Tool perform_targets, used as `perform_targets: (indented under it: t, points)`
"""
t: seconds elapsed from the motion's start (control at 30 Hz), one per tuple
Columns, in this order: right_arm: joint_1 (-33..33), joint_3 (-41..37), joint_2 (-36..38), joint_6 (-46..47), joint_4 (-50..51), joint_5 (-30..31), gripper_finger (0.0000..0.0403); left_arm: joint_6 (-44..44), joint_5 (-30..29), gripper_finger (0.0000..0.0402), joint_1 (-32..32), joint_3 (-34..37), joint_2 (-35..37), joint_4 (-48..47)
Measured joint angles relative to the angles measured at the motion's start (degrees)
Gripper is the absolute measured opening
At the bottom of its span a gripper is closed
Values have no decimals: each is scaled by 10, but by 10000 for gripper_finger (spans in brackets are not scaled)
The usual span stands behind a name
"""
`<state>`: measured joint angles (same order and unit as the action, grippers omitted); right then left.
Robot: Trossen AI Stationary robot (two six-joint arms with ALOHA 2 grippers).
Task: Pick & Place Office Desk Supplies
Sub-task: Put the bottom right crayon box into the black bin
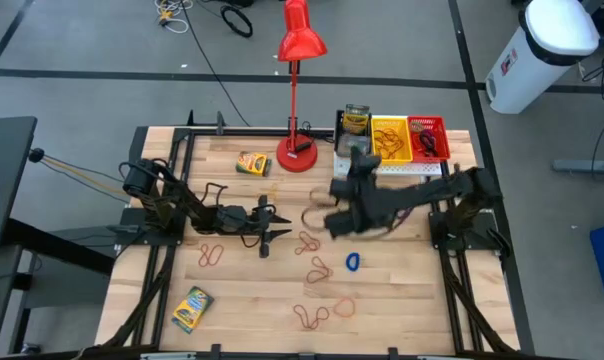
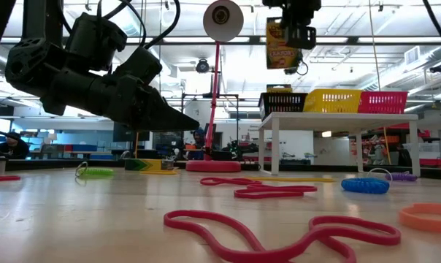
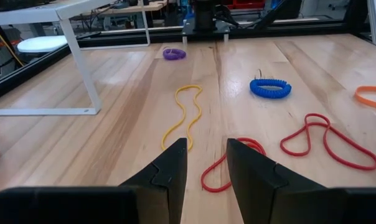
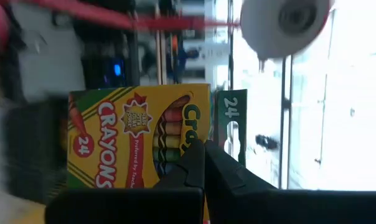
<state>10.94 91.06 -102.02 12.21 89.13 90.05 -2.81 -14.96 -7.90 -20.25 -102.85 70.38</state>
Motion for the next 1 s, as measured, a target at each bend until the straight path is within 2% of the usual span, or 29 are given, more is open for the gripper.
perform_targets:
  t: [0.17,0.4,0.67,1.0]
  points:
    - [-72,1,33,-53,0,1,0,-9,0,119,0,0,0,-1]
    - [-152,1,31,-106,-6,0,0,-8,0,119,0,0,1,-1]
    - [-155,1,30,-110,-38,-9,0,-11,0,119,0,0,1,-1]
    - [-155,0,30,-127,-157,-64,0,-11,0,119,0,0,1,-3]
